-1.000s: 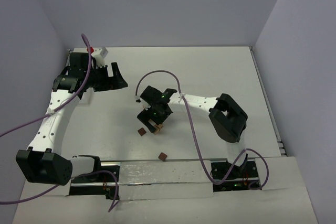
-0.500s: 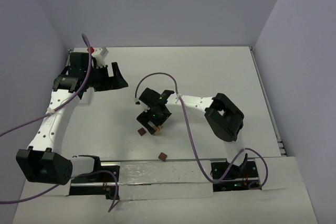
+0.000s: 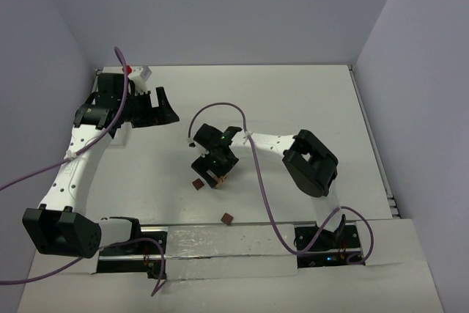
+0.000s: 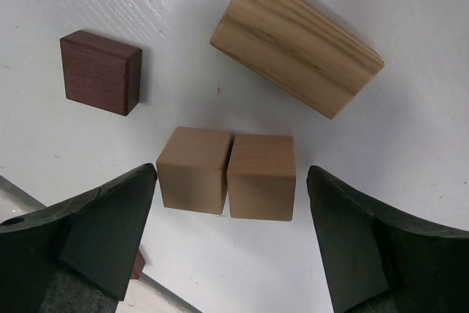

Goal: Build the wood block tower

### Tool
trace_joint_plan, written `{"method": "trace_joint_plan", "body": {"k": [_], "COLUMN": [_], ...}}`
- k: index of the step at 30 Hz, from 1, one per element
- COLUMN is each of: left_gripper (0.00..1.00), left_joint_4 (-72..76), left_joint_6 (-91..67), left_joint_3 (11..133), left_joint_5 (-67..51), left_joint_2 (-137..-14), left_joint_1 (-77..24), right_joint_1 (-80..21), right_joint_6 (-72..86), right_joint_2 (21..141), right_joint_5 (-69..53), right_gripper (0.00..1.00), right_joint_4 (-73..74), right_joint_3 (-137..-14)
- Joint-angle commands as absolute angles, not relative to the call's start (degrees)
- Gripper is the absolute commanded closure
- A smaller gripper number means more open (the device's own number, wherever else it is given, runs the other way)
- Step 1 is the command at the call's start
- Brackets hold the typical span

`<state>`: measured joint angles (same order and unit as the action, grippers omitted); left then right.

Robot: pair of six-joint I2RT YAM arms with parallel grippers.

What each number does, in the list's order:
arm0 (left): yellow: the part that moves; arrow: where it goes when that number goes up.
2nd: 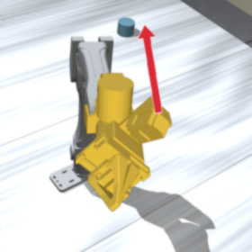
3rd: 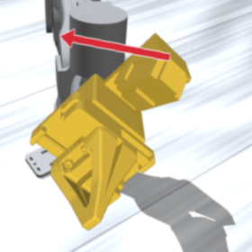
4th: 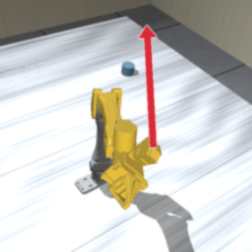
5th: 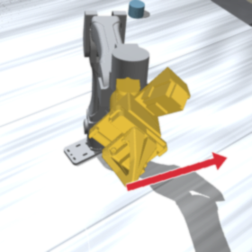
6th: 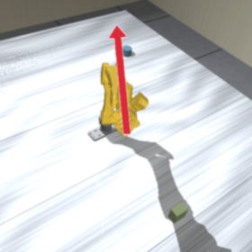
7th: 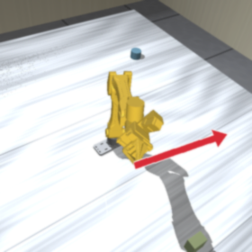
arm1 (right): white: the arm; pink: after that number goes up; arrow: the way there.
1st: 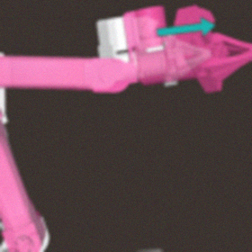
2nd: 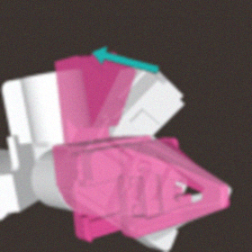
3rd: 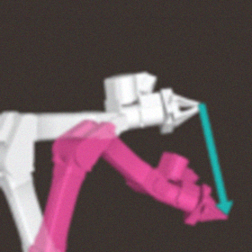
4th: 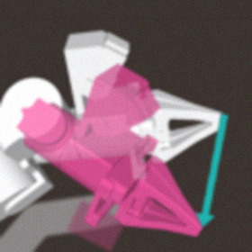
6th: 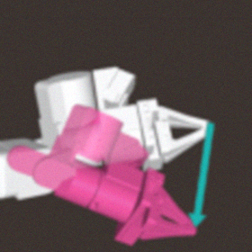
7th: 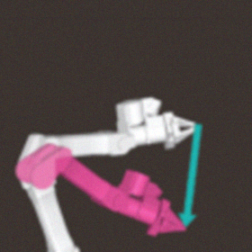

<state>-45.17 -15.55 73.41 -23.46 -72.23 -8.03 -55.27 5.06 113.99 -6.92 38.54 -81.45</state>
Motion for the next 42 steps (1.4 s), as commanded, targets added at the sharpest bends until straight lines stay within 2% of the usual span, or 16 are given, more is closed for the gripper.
{"method": "trace_joint_plan", "body": {"k": [1, 10, 17, 24, 33, 37, 40, 42], "left_gripper": [0.01, 0.01, 0.01, 0.01, 0.01, 0.01, 0.04, 0.1], "left_joint_4": [-42.5, -42.6, -42.8, -43.3, -43.5, -43.6, -43.4, -43.7], "left_joint_6": [-15.8, -15.6, -15.4, -13.3, -8.3, -7.6, -7.9, -7.9], "left_joint_3": [73.8, 73.9, 74.1, 74.3, 73.3, 73.2, 73.0, 72.6], "left_joint_5": [-24.4, -23.7, -23.6, -24.9, -34.1, -34.6, -30.8, -29.1], "left_joint_2": [-72.5, -72.6, -73.0, -73.1, -72.0, -72.0, -72.0, -72.3], "left_joint_1": [-7.5, -7.5, -7.5, -7.5, -7.0, -6.9, -6.7, -6.1], "right_joint_1": [-55.5, -55.1, -55.1, -55.1, -54.1, -52.7, -52.0, -51.2], "right_joint_6": [4.9, 4.3, 3.5, 0.5, -13.0, -18.0, -20.6, -22.3], "right_joint_2": [113.7, 113.5, 113.4, 110.3, 100.7, 99.2, 99.0, 99.1], "right_joint_5": [-7.4, -7.5, -7.8, -9.0, -12.7, -14.3, -14.0, -14.3], "right_gripper": [0.14, 0.28, 0.3, 0.37, 0.39, 0.42, 0.48, 0.53], "right_joint_4": [37.4, 37.5, 37.9, 38.2, 42.0, 45.1, 46.9, 48.4], "right_joint_3": [-82.7, -82.5, -81.5, -80.5, -80.2, -82.6, -83.9, -85.2]}}
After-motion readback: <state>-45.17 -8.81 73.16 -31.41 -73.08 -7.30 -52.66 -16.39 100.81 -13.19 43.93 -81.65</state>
